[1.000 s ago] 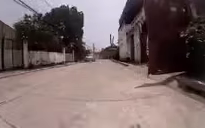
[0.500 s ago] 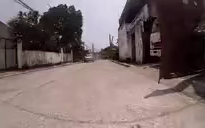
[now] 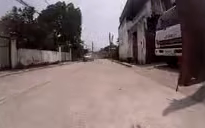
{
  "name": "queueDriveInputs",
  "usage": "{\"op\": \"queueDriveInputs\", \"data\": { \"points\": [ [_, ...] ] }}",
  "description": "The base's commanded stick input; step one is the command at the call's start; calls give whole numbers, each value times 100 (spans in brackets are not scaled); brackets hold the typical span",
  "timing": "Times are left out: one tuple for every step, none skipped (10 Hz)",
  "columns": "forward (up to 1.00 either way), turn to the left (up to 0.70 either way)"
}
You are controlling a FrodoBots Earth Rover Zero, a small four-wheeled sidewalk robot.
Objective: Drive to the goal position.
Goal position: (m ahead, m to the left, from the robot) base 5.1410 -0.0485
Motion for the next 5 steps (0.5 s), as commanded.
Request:
{"op": "queueDriveInputs", "data": {
  "points": [
    [100, 0],
    [100, 0],
    [100, 0],
    [100, 0],
    [100, 0]
  ]
}}
